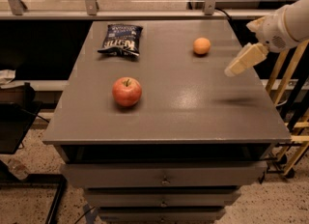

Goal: Move orange near apple

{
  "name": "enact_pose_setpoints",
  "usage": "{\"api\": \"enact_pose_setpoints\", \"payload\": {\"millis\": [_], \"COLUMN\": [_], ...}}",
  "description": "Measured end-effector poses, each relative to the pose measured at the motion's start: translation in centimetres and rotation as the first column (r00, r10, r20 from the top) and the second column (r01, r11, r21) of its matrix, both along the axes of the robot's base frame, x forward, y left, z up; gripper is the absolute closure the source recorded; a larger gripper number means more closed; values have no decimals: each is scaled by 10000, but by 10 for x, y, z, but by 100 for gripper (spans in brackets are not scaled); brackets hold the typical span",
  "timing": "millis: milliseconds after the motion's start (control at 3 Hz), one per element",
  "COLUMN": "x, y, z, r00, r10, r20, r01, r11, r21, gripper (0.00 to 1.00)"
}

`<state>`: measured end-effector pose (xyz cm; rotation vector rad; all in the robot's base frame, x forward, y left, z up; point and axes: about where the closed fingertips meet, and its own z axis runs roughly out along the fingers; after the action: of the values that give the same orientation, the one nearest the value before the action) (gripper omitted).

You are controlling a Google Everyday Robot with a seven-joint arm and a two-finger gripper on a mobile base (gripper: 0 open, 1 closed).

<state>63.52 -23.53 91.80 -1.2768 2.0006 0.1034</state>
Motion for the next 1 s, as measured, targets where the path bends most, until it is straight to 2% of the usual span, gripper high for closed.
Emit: {"api": "enact_pose_setpoints", "payload": {"millis": [333,1000], "x": [25,62], "y": [25,67], "z": [-21,-45], "r00": [9995,9985], "r10": [304,536], "r20": [-118,70], "r01": [-301,-540], "r11": [9993,9962], "r21": [240,686], "gripper": [0,0]}}
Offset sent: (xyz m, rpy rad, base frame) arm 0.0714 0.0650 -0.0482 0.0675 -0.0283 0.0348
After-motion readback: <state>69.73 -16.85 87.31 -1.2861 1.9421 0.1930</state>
